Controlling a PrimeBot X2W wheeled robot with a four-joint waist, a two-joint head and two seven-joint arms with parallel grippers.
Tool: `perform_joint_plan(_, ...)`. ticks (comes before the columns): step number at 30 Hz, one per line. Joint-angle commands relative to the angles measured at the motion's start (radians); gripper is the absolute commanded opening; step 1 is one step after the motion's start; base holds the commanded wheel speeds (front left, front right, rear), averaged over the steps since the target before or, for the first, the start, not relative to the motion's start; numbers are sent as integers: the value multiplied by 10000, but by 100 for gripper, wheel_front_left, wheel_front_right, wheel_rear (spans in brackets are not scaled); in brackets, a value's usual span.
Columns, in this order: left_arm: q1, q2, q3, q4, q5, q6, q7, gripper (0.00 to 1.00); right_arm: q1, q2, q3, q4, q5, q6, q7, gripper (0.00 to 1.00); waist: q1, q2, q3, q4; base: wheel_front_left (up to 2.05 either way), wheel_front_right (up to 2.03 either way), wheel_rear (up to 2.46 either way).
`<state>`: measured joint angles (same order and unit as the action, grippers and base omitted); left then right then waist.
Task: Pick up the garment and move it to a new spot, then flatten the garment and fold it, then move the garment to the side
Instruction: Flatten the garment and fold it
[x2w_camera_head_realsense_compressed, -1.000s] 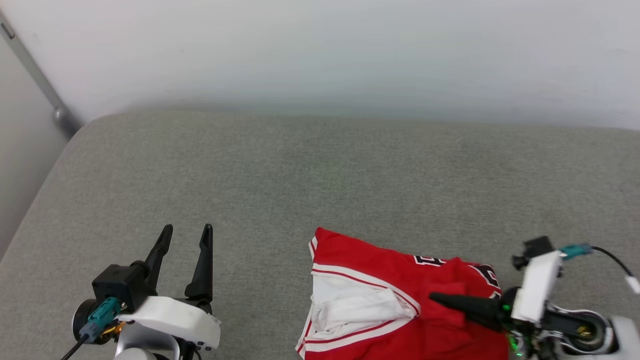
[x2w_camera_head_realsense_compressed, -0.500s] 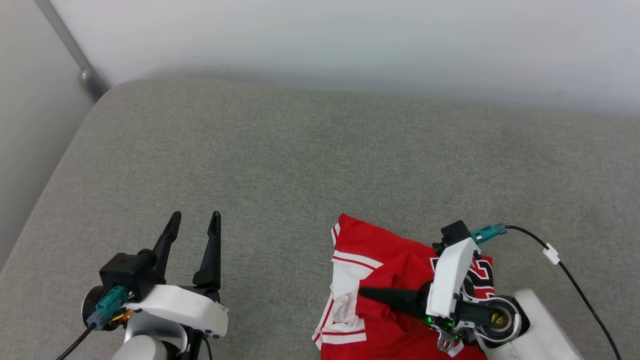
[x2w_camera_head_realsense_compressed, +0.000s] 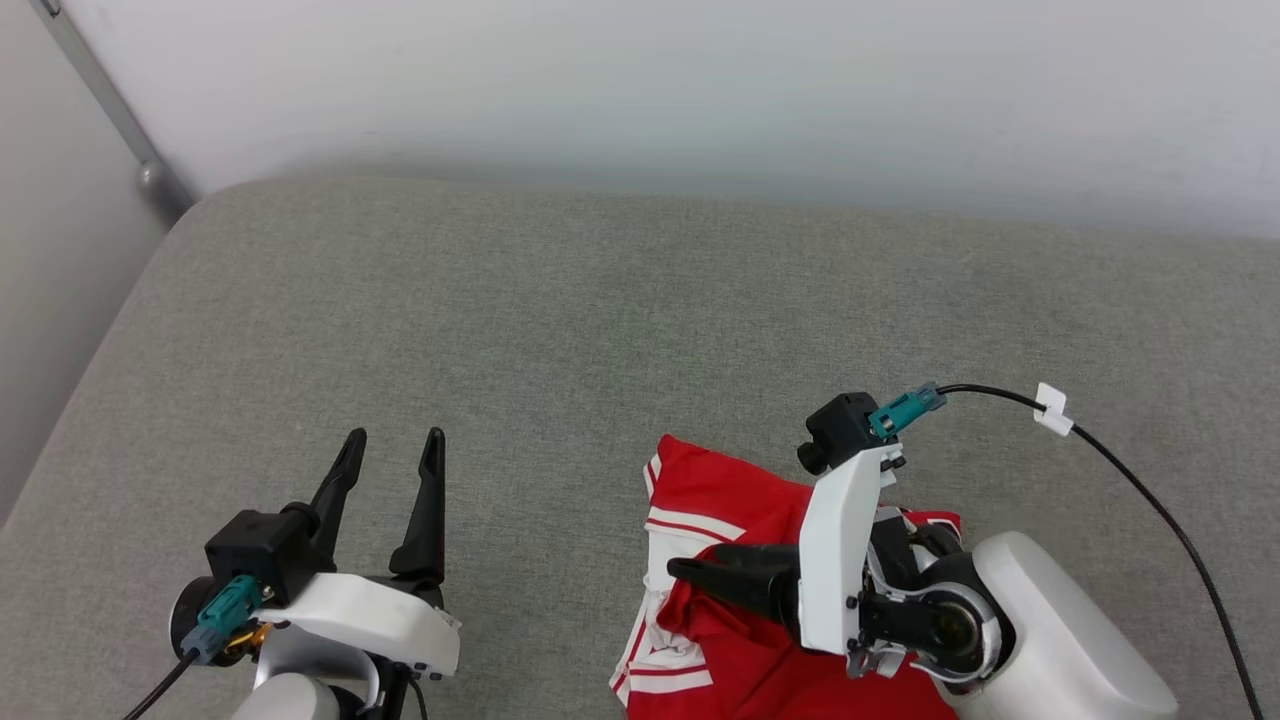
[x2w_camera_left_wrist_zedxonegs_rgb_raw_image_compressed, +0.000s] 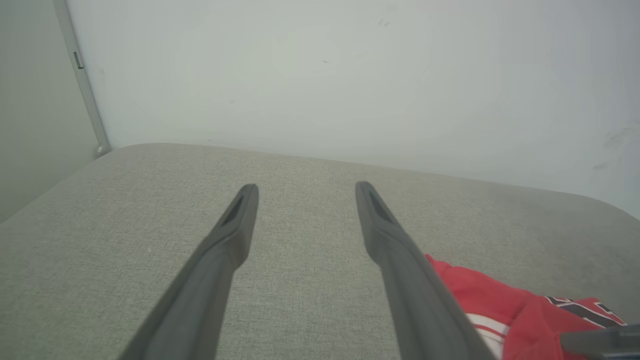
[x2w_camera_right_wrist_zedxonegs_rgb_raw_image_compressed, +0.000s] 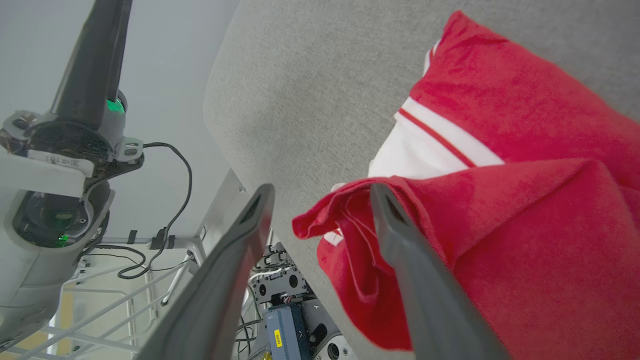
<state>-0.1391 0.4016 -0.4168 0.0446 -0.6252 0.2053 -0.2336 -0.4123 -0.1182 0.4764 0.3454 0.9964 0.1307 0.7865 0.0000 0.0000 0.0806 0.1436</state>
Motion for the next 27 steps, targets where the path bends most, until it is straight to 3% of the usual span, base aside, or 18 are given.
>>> perform_joint_plan(1, 102, -6, -4, 33, 0, 37, -72, 100, 1, -358, 306, -636, -416, 0, -384, 100, 0, 0, -104, -97, 0, 0, 0)
perform_joint_plan(6, 253, 34, 1, 17, -30, 98, -71, 100, 352, -1257, 210, -1806, -1877, -2, -1870, 100, 0, 0, -251, -345, 0, 0, 0)
perform_joint_plan(11, 360, 65, 7, -36, 2, 256, -18, 100, 1145, -1567, -1175, -2020, -4144, -2, -3629, 100, 0, 0, -408, -655, 0, 0, 0)
perform_joint_plan(21, 639, 207, 63, -2, 73, 503, -15, 100, 3134, -1090, -4537, -2705, -6808, -2, -6006, 100, 0, 0, -762, -1051, 0, 0, 0)
perform_joint_plan(27, 1002, 317, 68, 24, 87, 604, -64, 100, 4212, -660, -5114, -3665, -7365, -2, -7237, 100, 0, 0, -1034, -1193, 0, 0, 0)
